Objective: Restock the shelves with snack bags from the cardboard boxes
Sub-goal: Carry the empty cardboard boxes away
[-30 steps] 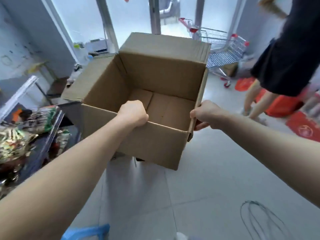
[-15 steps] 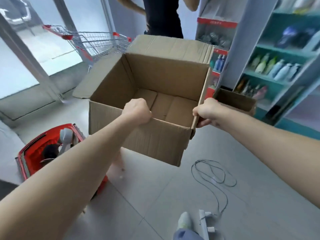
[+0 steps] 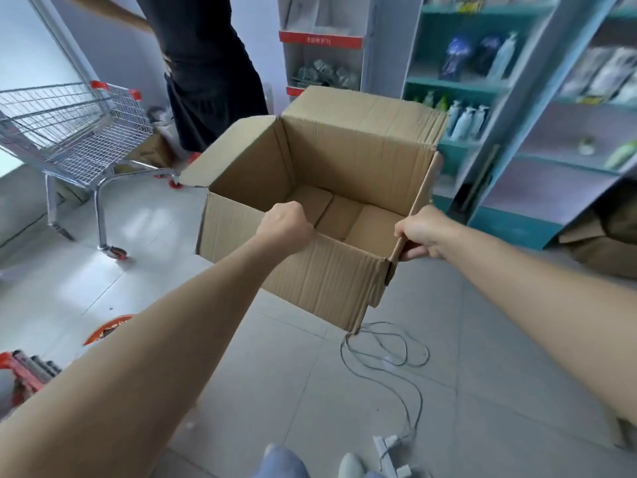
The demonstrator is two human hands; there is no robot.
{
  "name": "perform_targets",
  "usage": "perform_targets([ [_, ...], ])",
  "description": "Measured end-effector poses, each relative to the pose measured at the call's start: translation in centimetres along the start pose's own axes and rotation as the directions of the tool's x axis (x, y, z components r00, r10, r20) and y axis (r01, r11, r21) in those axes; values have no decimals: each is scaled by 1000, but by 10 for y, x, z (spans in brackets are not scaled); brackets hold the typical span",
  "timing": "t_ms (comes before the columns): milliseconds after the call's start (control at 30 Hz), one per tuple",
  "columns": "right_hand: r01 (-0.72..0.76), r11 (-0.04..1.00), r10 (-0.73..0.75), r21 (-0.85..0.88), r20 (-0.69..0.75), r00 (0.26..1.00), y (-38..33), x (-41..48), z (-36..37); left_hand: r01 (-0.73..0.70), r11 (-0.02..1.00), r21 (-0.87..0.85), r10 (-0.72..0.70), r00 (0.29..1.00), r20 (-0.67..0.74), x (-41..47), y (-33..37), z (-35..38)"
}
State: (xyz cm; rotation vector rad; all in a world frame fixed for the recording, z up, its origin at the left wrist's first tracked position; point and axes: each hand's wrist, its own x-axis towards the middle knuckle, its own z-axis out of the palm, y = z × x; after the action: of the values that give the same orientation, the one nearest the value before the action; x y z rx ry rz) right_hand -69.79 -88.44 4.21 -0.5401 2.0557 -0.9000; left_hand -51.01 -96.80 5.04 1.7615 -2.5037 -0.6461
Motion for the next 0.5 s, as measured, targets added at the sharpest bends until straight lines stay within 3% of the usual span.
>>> perform_targets([
  [267,-95,992,107,82,-156,982,-19,61,-15,-230,971,68,222,969,108,97,35,-4],
  [500,-144,964,206,223,-282,937,-29,109,-26,-352,930,104,332,928,167,170,73,-6],
])
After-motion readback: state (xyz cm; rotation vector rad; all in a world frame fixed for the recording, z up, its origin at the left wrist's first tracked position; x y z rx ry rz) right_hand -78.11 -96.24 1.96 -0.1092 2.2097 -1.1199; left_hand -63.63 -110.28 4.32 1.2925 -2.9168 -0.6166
